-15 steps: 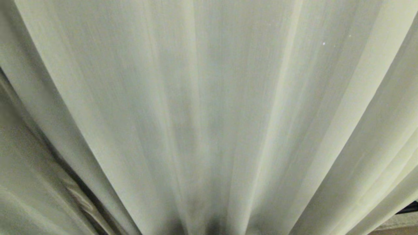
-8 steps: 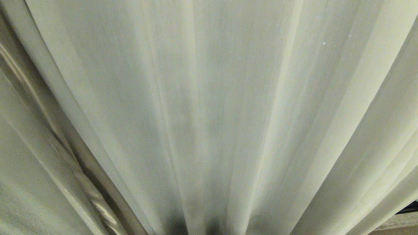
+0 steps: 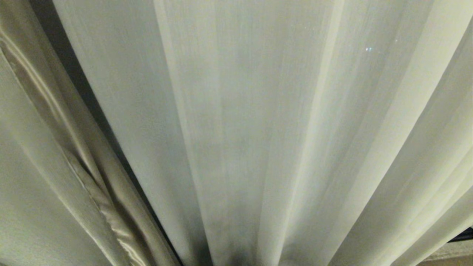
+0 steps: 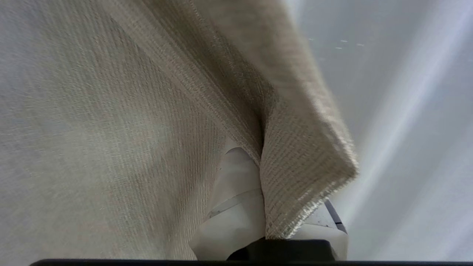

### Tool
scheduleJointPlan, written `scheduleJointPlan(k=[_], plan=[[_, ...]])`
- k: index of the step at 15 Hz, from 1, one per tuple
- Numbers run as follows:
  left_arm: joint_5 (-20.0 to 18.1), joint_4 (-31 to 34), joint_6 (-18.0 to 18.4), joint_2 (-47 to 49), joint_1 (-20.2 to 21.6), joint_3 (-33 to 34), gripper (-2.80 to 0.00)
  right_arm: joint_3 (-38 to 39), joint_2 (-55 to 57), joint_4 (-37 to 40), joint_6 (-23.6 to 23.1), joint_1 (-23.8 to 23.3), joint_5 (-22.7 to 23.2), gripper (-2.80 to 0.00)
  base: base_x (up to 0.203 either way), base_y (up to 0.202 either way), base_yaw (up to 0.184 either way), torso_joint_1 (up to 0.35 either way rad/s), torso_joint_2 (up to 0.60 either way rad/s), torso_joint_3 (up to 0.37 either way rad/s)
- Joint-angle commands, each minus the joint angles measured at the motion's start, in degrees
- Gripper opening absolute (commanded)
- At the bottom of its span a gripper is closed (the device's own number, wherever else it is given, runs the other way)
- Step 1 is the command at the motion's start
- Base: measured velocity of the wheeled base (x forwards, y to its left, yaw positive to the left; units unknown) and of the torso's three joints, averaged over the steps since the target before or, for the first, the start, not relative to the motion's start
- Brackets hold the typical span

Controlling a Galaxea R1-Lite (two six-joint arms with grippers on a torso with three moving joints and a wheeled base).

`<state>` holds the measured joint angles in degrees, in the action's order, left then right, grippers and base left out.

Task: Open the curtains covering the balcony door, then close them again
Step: Close the outer curtains on both sides

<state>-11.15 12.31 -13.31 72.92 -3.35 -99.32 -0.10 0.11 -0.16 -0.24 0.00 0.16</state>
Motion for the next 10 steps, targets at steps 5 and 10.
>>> scheduleJointPlan(k=[5,10], plan=[[-0.1,0.2,0.0,0.7,-6.3,0.0,-2.8,0.0,0.0,0.0,0.0,0.0,0.0,-2.8,0.0,0.0,0.0,0.0,0.0,0.0],[0.0,0.1,0.0,1.6,-10.4,-0.1,-2.8,0.0,0.0,0.0,0.0,0.0,0.0,-2.8,0.0,0.0,0.0,0.0,0.0,0.0]])
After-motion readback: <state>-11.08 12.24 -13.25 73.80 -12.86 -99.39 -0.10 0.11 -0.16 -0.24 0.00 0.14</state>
